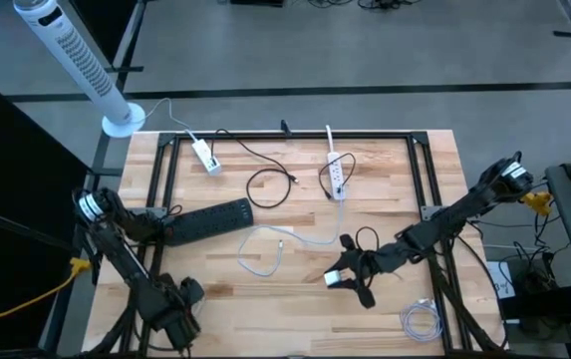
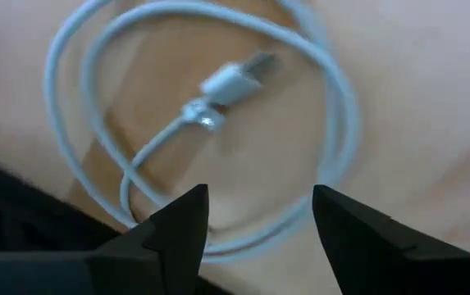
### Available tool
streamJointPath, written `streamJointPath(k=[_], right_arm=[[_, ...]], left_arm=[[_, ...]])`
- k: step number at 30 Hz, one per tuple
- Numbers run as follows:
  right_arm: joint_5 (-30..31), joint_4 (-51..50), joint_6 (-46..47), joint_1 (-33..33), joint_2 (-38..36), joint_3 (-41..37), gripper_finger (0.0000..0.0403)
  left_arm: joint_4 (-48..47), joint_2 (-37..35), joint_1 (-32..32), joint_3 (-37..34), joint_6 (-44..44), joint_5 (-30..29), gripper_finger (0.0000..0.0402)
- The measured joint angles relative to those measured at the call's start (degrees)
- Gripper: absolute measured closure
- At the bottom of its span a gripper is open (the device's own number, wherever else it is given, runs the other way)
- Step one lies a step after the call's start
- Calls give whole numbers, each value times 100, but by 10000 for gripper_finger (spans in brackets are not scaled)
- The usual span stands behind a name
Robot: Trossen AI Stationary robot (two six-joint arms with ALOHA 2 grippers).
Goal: Insert USB
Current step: Insert the left white USB cable into the white charger adapter
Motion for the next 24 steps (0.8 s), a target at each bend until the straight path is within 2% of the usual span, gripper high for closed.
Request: streamJointPath(k=[4,6,9,13,18,24], right_arm=[[-9,-5,289,4,154,1,262],[-6,61,406,24,237,-2,262],[-11,149,550,70,335,-2,262],[-8,172,751,188,390,1,262],[0,180,968,452,390,1,262],[57,182,960,645,390,1,262]], left_arm=[[-213,-27,96,0,1123,12,223],[-445,-42,213,0,1757,200,238],[-794,-42,588,-5,2631,307,261],[-667,-42,1044,-31,3787,207,286],[-616,-42,1168,-57,4528,334,304],[-302,-42,953,-48,5501,417,314]])
